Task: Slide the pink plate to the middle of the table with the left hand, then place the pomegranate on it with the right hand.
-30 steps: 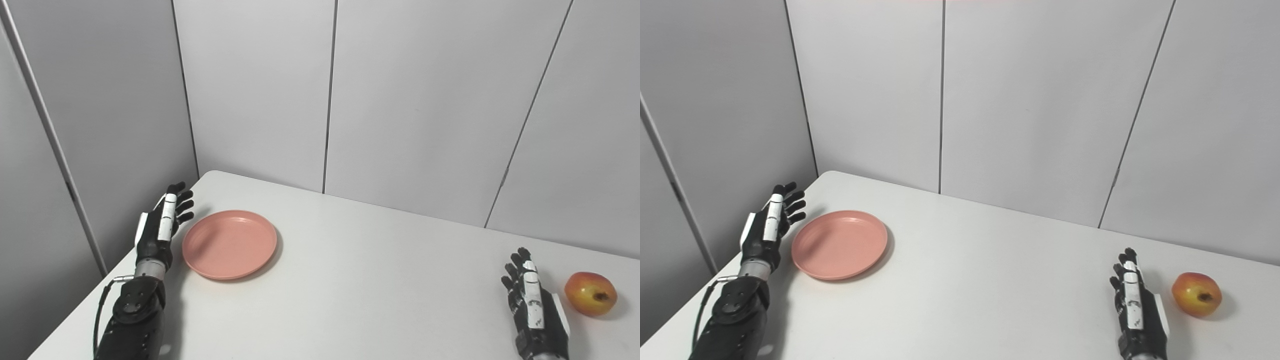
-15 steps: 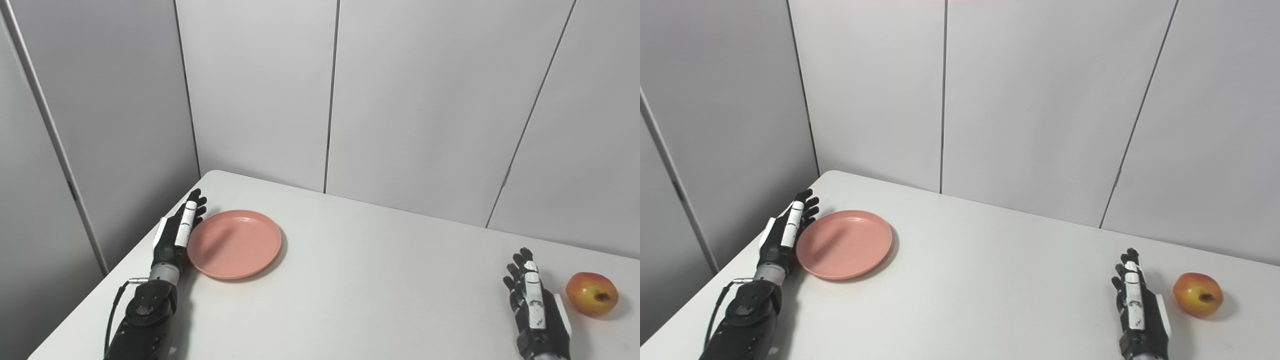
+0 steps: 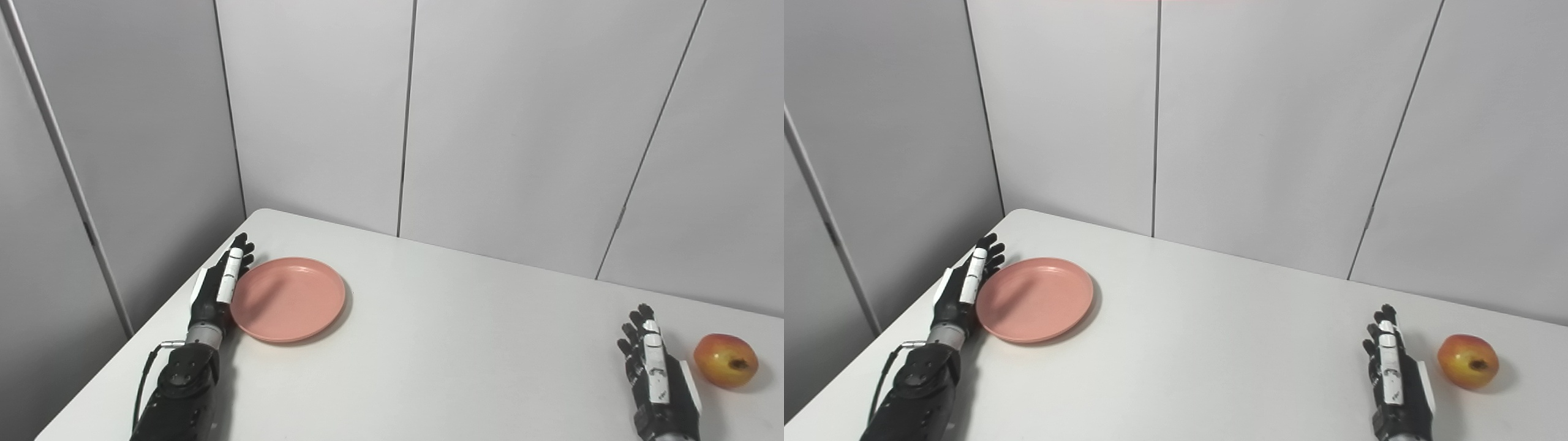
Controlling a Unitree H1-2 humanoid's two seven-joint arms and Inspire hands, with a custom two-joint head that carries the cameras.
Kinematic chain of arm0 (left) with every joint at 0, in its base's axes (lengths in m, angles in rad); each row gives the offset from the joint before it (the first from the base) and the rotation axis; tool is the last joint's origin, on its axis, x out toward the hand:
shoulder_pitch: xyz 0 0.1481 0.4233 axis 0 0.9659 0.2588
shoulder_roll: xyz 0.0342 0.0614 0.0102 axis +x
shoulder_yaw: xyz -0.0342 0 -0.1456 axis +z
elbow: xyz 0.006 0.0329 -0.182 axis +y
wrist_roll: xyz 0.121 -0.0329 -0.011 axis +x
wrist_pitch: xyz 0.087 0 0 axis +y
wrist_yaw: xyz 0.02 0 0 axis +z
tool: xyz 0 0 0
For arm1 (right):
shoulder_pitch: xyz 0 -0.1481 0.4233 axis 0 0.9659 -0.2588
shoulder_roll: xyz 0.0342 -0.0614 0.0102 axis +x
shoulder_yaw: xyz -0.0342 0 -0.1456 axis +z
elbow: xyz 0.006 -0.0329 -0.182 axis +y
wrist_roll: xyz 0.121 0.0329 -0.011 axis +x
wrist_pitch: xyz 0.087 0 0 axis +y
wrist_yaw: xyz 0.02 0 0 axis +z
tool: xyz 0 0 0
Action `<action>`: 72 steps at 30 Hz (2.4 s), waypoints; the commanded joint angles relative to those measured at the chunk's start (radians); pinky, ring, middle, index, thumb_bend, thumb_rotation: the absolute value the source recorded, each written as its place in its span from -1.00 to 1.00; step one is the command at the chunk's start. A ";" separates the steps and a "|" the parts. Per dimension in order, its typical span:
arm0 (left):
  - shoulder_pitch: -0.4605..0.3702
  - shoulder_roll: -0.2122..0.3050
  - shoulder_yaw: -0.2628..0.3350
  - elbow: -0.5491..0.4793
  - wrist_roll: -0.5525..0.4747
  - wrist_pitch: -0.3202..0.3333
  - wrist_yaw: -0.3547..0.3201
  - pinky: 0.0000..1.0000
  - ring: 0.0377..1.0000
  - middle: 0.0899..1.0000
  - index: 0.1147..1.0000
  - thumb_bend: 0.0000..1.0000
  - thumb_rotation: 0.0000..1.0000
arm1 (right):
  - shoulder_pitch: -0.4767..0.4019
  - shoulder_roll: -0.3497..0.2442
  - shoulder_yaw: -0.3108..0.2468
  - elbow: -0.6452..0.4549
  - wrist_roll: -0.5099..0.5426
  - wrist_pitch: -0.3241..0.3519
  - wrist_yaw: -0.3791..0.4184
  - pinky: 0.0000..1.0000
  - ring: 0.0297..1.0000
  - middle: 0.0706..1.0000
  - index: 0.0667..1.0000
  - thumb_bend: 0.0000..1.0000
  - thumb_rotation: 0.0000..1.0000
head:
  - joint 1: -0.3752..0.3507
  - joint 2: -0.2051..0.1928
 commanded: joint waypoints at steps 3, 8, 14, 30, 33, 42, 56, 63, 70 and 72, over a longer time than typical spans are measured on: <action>-0.044 -0.007 0.005 -0.011 -0.046 -0.022 -0.042 0.79 0.81 0.80 0.76 0.27 1.00 | -0.003 -0.008 -0.006 -0.015 0.008 -0.040 0.013 1.00 1.00 1.00 1.00 -0.15 0.88 | -0.002 0.001; -0.046 -0.029 0.023 -0.022 -0.117 -0.004 -0.086 0.77 0.81 0.80 0.77 0.28 1.00 | -0.002 -0.004 -0.008 -0.020 0.006 -0.037 0.004 1.00 0.99 1.00 1.00 -0.16 0.86 | -0.001 0.002; -0.045 -0.045 0.028 -0.038 -0.185 0.038 -0.135 0.79 0.82 0.81 0.78 0.31 1.00 | -0.002 -0.003 -0.006 -0.020 0.006 -0.035 0.003 1.00 1.00 1.00 1.00 -0.17 0.87 | -0.002 0.001; -0.032 -0.118 -0.011 -0.132 -0.197 0.145 -0.140 0.76 0.79 0.77 0.74 0.24 1.00 | -0.007 -0.004 -0.002 -0.016 -0.010 -0.039 -0.001 1.00 0.99 1.00 1.00 -0.14 0.91 | -0.007 0.008; -0.032 -0.136 -0.023 -0.134 -0.180 0.152 -0.132 0.76 0.79 0.77 0.74 0.24 1.00 | -0.007 -0.002 -0.003 -0.016 -0.008 -0.036 -0.001 1.00 0.99 1.00 1.00 -0.16 0.89 | -0.012 0.009; -0.032 -0.172 -0.066 -0.144 -0.133 0.155 -0.119 0.82 0.83 0.80 0.77 0.24 1.00 | -0.009 -0.002 -0.004 -0.003 -0.005 -0.048 0.002 1.00 0.99 1.00 1.00 -0.12 0.84 | -0.031 0.014; -0.044 -0.230 -0.128 -0.135 -0.063 0.158 -0.097 0.83 0.82 0.80 0.79 0.22 1.00 | -0.019 0.006 0.000 0.020 -0.026 -0.041 -0.014 1.00 0.96 0.99 0.98 -0.10 0.92 | -0.137 0.047; -0.041 -0.234 -0.152 -0.160 -0.046 0.180 -0.107 0.84 0.84 0.82 0.79 0.22 1.00 | -0.019 0.022 0.002 0.002 -0.035 -0.020 -0.030 1.00 0.93 0.96 0.95 -0.02 0.84 | -0.208 0.078; -0.039 -0.237 -0.169 -0.168 -0.043 0.197 -0.125 0.85 0.83 0.81 0.78 0.23 1.00 | -0.026 0.049 0.018 -0.005 -0.061 -0.023 -0.060 1.00 0.92 0.95 0.94 0.08 0.82 | -0.310 0.099; -0.035 -0.241 -0.174 -0.173 -0.049 0.201 -0.137 0.85 0.85 0.83 0.81 0.24 1.00 | -0.025 0.059 0.020 -0.012 -0.064 -0.019 -0.067 1.00 0.91 0.94 0.93 0.09 0.81 | -0.340 0.105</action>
